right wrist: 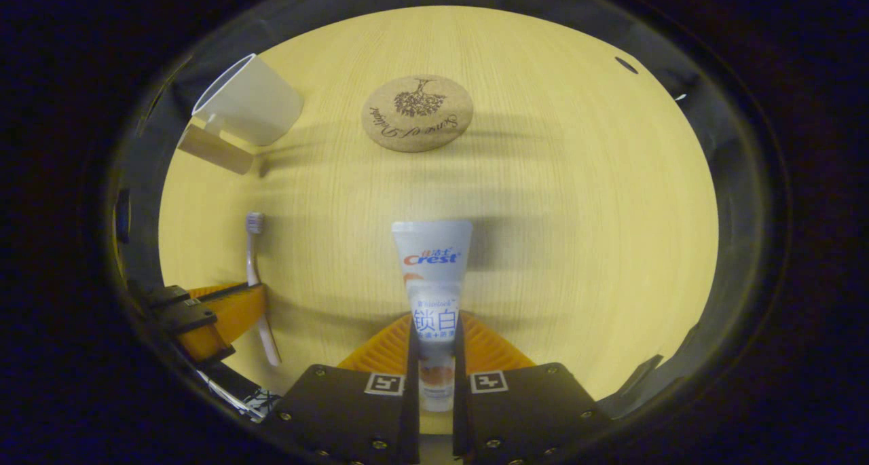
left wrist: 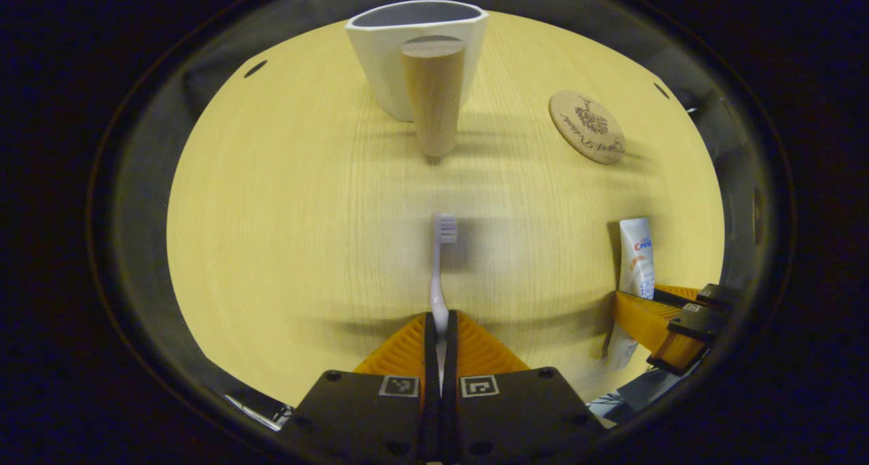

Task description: Put the toothbrush and toothpaste on the desktop into the cup, then pick up the cup and place it on the coaster on the desktop.

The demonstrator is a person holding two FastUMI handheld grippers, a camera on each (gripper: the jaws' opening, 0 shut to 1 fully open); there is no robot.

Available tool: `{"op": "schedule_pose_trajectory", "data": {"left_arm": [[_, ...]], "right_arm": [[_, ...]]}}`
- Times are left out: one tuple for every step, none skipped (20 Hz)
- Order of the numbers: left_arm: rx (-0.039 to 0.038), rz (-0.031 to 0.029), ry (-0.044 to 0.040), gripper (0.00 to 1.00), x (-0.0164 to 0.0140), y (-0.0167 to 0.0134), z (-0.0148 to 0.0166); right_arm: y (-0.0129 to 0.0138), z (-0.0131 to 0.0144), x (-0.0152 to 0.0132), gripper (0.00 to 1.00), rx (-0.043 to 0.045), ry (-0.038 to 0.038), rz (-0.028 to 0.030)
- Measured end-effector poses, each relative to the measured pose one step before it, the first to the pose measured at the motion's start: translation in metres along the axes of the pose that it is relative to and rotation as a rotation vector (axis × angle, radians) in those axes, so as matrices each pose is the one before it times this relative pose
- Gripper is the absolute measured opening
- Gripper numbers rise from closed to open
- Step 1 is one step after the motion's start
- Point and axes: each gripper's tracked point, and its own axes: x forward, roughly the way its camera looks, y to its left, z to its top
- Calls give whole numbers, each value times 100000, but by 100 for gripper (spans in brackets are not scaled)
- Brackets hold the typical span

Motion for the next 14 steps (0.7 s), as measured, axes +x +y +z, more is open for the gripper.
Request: {"op": "schedule_pose_trajectory", "data": {"left_arm": [[-59,-396,-2,8,150,4,8],[-431,-341,-663,8,-96,43,45],[-475,323,-278,8,-65,184,-184],[-984,-147,-17,8,-92,48,-199],[-687,-535,-467,8,-190,119,-179],[-127,-282,-716,8,-404,112,-99],[352,21,-839,8,-477,218,-53],[403,-60,-926,8,-514,192,11],[235,-349,-504,8,-450,144,-5],[-379,-590,-434,8,-638,72,53],[-473,-773,-912,8,-530,64,255],[-684,-545,-1253,8,-731,170,449],[-848,-741,-1608,8,-669,51,602],[-1008,-1180,-1308,8,-613,-21,611]], "right_arm": [[-41,133,-51,20,962,-472,777],[-215,-82,71,21,527,-102,-378],[-336,80,-90,21,319,-441,-825],[-181,-116,41,20,281,-406,-273],[-179,-44,-113,21,264,-11,238],[-148,-252,-141,21,348,-65,120],[-191,30,-104,21,253,-135,-91],[-173,-88,-110,21,316,-60,-86],[-94,117,-93,21,421,-138,43],[-56,-46,-122,21,303,-106,232],[-10,100,-188,21,307,-209,371],[45,14,-186,21,253,-276,459],[53,118,-201,21,342,-452,319],[85,107,-242,21,101,-496,496]]}}
